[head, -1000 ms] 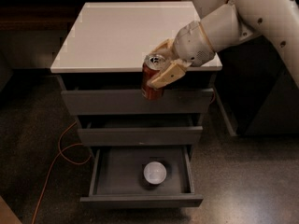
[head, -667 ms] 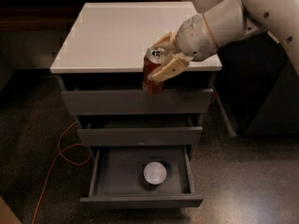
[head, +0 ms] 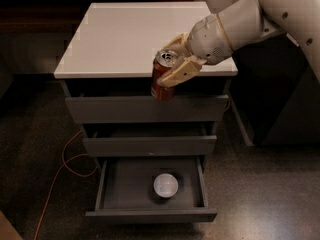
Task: Pick coke can from bottom drawer and place on counter
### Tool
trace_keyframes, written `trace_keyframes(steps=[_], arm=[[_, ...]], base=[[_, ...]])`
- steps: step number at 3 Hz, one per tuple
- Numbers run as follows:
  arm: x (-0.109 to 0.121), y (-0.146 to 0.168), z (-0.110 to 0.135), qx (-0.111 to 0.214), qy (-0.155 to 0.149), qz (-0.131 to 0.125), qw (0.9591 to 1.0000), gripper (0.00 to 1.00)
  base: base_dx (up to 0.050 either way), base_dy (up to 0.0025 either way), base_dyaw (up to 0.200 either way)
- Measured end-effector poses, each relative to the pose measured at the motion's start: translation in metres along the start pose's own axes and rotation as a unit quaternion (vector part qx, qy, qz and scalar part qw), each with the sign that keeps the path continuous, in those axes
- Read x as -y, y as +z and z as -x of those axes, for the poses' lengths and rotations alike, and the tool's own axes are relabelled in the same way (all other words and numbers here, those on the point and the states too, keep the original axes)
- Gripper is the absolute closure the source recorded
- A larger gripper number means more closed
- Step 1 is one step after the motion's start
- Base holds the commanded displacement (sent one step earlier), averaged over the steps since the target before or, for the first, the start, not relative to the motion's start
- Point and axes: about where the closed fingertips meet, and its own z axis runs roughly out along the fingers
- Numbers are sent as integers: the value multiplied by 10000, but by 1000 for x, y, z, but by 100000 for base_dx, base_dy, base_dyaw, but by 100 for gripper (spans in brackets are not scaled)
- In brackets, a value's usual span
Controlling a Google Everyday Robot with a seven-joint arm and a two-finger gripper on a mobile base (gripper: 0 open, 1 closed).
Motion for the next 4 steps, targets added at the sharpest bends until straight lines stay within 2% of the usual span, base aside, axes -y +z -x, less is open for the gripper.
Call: trace_keyframes(steps=[1, 2, 4], arm=[[6, -6, 22, 79, -7, 112, 9999, 100], [12, -15, 51, 220, -75, 167, 9996, 100], [12, -15, 51, 220, -75, 167, 9996, 100]], base=[[0, 0, 0], [4648, 1, -24], [5001, -1, 34]])
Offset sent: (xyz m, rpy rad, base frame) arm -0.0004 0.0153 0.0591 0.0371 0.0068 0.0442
